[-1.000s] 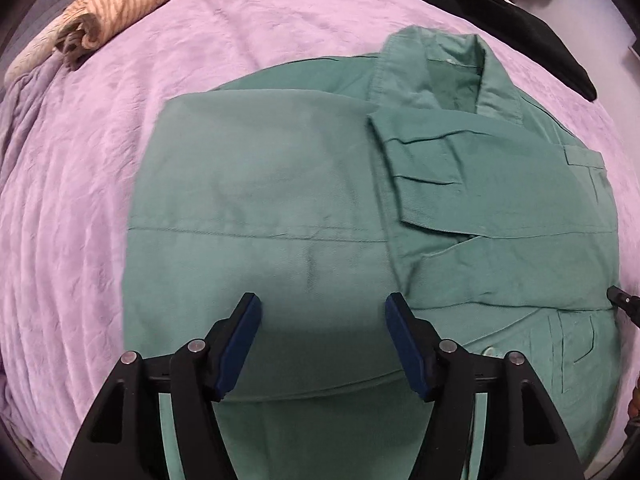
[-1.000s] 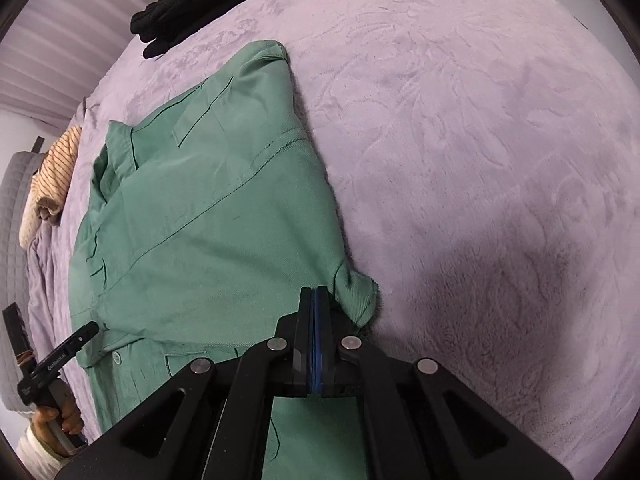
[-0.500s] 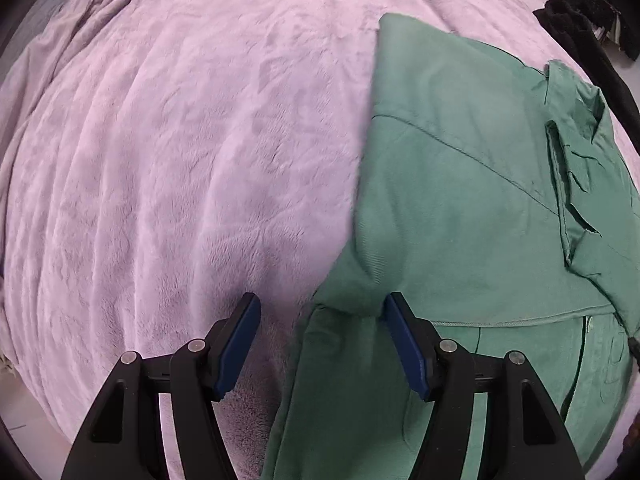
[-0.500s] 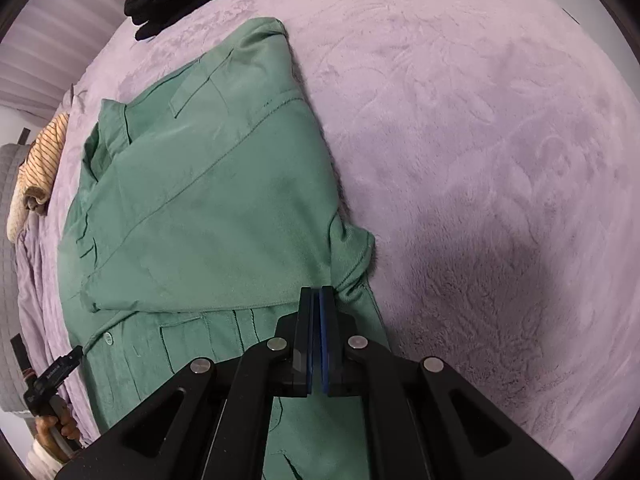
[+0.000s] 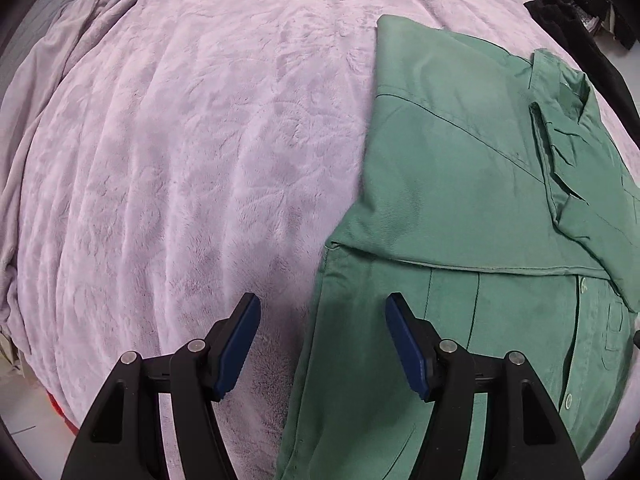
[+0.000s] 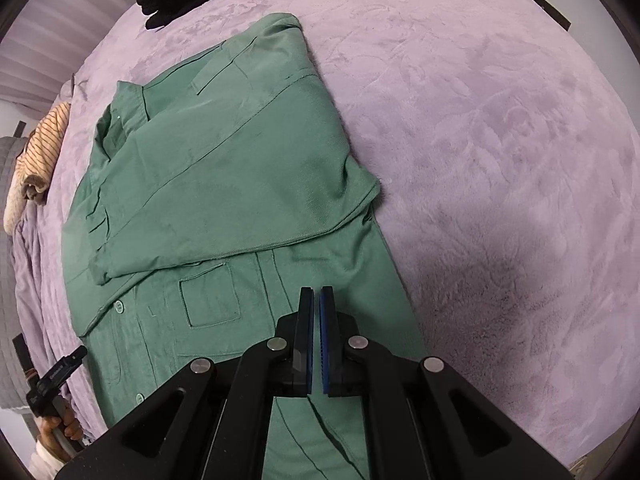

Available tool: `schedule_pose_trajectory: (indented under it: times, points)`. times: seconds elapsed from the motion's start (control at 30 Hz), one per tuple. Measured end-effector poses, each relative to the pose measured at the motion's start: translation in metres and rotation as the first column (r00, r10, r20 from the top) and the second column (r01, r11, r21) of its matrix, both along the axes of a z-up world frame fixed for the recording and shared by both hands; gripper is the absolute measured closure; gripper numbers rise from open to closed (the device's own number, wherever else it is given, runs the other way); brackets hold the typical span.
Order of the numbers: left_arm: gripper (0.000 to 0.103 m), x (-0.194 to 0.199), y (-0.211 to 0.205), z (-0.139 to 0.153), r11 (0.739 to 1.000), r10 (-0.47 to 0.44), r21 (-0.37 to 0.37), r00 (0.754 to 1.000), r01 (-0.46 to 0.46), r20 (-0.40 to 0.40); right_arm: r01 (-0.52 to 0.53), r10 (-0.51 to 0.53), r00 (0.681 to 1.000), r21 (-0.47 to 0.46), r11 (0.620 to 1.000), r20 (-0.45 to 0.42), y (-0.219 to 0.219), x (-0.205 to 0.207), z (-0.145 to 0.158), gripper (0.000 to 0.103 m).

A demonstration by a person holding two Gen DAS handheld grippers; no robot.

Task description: Fold large clothes

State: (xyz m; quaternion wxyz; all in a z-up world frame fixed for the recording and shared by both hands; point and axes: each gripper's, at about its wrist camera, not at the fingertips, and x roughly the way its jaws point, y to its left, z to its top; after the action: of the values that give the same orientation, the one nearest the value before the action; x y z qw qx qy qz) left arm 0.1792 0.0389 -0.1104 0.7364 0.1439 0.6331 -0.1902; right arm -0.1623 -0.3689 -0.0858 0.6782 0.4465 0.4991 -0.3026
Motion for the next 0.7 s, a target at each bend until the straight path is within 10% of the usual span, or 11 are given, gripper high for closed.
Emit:
schedule_pose_trajectory:
  times: [0.7]
  points:
    - [0.028,-0.058,-0.019,0.040,0.994,-0.090,0.060,0.996,0.089,0.015,-0.066,0.066,0.998,0.015,0.998,0.025,0.033,0.033,0.034,0.100]
